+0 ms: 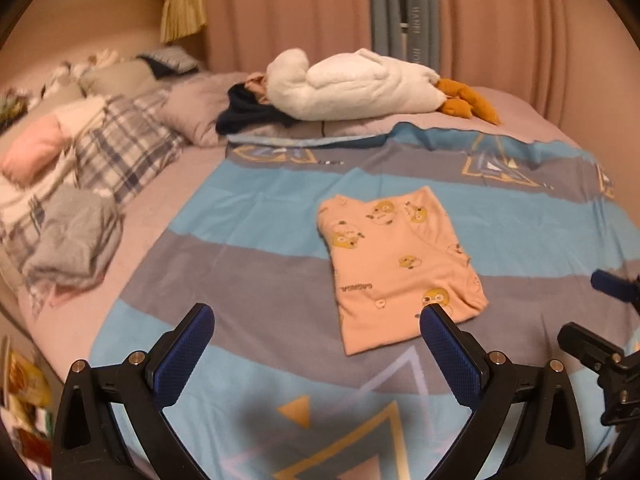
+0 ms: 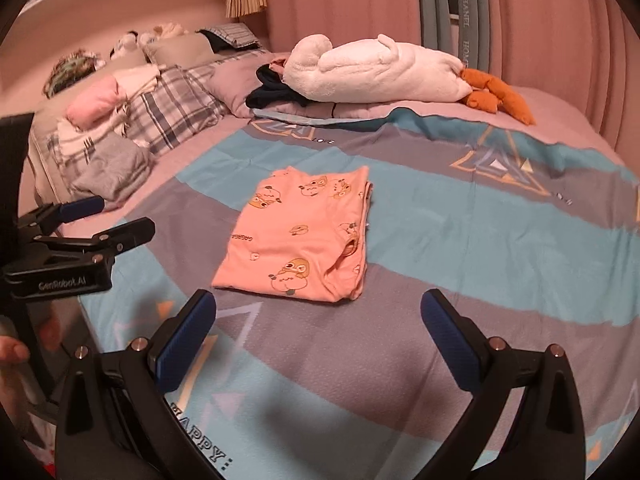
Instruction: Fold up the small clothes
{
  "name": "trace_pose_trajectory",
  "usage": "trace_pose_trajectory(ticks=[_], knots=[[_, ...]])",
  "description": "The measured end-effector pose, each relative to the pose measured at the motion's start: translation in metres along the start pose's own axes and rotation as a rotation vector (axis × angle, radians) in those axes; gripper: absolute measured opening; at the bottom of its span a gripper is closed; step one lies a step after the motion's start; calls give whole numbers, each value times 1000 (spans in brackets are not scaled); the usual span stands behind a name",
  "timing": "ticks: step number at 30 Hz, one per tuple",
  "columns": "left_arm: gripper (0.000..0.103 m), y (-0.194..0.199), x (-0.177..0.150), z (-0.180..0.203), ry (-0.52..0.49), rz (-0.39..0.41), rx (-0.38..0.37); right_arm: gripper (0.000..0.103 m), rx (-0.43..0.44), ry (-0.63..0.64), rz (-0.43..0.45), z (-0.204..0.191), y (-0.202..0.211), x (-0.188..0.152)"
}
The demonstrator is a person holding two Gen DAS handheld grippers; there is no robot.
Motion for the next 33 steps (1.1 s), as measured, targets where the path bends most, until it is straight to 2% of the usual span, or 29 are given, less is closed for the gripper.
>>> trace_pose_trajectory(ticks=[2,5,12,27,33], knots=[[102,0,0,-1,18,4,-21,103,-15,-1,-4,0,-1,0],[102,4,3,5,-3,18,4,103,-12,2,2,-1,1,2],[102,9,6,11,0,20,-10,103,5,7,8,-6,2,2],[102,5,5,24,1,-16,-58,103,18,20,10,-16,2,5],[102,3,4,23,2,-22,-56,103,26,29,1,-21,-1,5]])
Point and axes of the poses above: each gripper's, at about its wrist camera, not at the fingertips, and y roughly against the way its jaws point, z to its right, x to its top, the point moved 1 cm from there along -y, roughly the way its jaws point, and after that the axes turned 14 degrees about -y, right-handed, at the moved point
